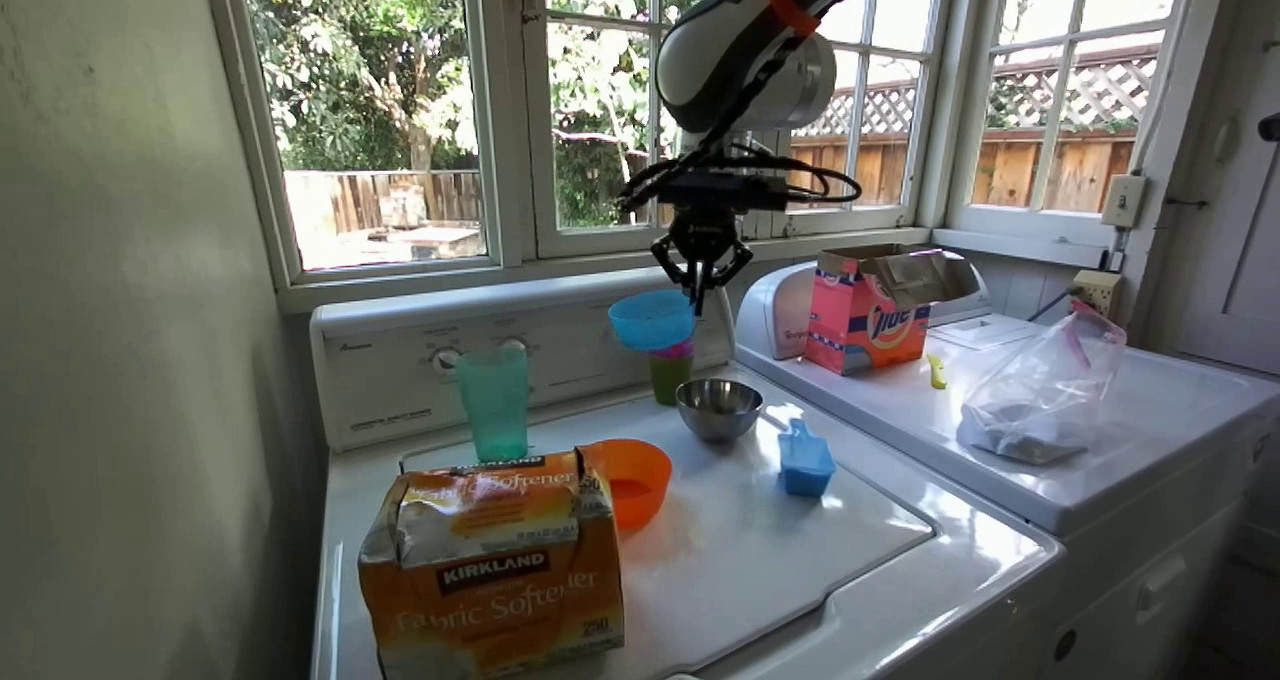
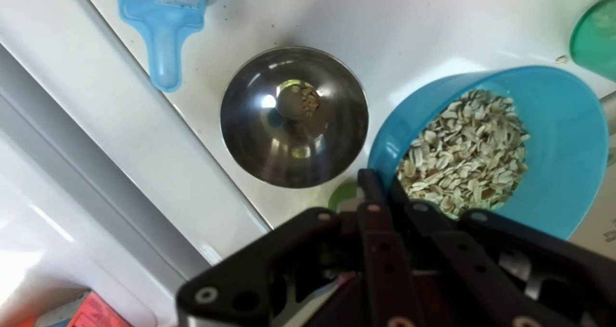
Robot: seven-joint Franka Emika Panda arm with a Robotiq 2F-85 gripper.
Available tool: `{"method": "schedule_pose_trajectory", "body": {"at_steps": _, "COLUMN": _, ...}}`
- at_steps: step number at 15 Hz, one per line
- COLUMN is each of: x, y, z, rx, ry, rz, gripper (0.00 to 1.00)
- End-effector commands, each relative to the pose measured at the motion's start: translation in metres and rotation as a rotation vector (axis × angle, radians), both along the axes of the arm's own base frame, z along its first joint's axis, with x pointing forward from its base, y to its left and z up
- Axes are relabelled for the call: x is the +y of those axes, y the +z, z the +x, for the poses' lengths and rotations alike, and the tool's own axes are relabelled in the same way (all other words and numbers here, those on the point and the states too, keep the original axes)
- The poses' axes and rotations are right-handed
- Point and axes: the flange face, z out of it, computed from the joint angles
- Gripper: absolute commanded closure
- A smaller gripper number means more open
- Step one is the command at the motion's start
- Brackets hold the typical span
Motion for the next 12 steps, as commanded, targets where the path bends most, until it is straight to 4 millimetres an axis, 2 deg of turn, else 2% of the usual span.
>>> {"method": "schedule_pose_trajectory", "body": {"at_steps": 1, "x": -0.026, "y": -0.009, "z": -0.023, "rx": 0.051, "ry": -0.047, "rz": 0.001, "gripper": 0.99}}
{"method": "schedule_pose_trajectory", "body": {"at_steps": 8, "x": -0.073, "y": -0.044, "z": -0.051, "rx": 0.118, "ry": -0.162, "rz": -0.022, "gripper": 0.99}}
{"method": "schedule_pose_trajectory", "body": {"at_steps": 12, "x": -0.087, "y": -0.042, "z": -0.055, "rx": 0.087, "ry": -0.228, "rz": -0.144, "gripper": 0.99}}
